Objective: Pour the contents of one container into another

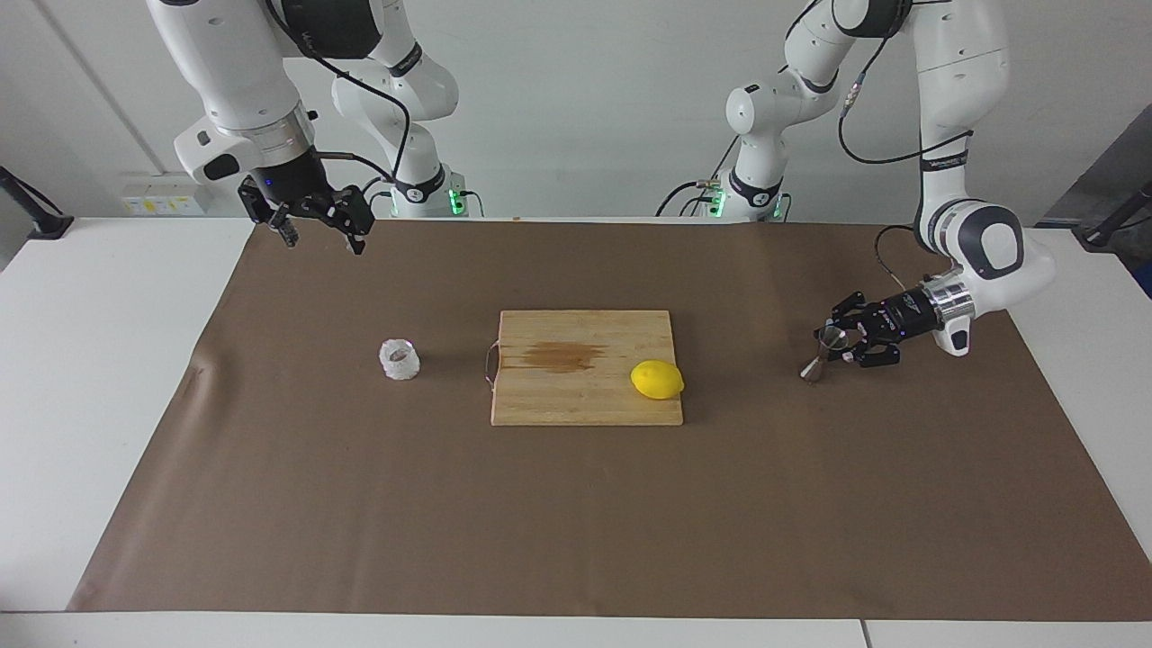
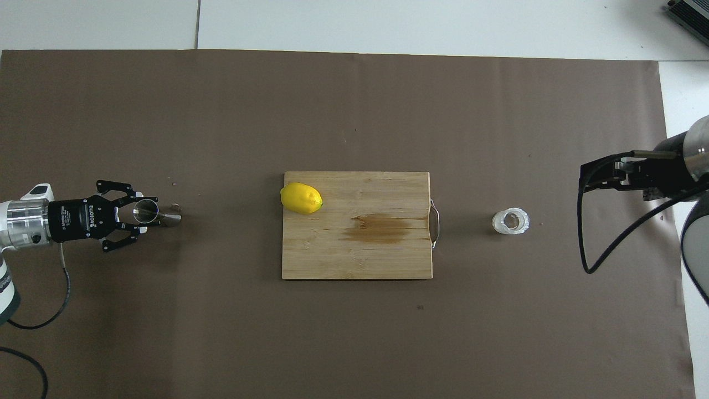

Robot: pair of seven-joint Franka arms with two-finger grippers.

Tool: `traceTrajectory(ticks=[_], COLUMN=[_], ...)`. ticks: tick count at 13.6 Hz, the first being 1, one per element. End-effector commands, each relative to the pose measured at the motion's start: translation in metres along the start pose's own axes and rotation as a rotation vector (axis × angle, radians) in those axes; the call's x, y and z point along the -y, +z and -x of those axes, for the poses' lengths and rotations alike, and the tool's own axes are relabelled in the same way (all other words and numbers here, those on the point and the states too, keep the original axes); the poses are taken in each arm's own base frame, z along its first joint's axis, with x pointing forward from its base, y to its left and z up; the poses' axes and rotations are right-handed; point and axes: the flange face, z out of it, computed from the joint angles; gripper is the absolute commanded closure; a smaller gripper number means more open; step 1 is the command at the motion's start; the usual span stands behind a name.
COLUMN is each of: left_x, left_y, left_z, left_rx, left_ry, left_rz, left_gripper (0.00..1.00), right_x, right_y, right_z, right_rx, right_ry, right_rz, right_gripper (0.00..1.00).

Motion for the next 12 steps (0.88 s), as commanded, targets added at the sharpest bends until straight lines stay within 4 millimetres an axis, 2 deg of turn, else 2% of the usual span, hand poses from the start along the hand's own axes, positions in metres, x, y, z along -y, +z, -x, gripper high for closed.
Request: traceTrajectory(ticks=[1,3,5,7,10,12], left_x=[0.001,-0.002,-0.008,-0.01,-0.017,-0.02], left_y=[-0.003,-0.005,-0.006,-0.005,-0.009,-0.015], left_z=[0.004,0.01,0.016,0.021,0.032,0.04], left_rx=[0.003,0.004,0.003,0.002,0.006,0.03], left_ry=[-0.016,-0.015,-0.036,-0.031,-0.045,-0.031], left_rz=[0.021,0.023,0.024,0.02,0.021,0.009], left_gripper=[0.65,0.73,0.74,0.83,0.86,1.0], right_x=[-0.005,-0.005,-0.005,-0.005,-0.005,-0.005], right_y=[-0.001,-0.001,-0.001,-0.001,-0.001,-0.001], right_z=[0.005,0.005,0.005,0.005,0.005,0.005], right_rx=[0.0,0.0,-0.002,-0.002,-0.002,-0.002], right_ry=[-0.012,-0.012,-0.012,-0.012,-0.012,-0.012], right_rz=[-0.018,-0.018,-0.018,-0.018,-0.018,-0.018], right_gripper=[0.0,0.0,0.0,0.0,0.0,0.0])
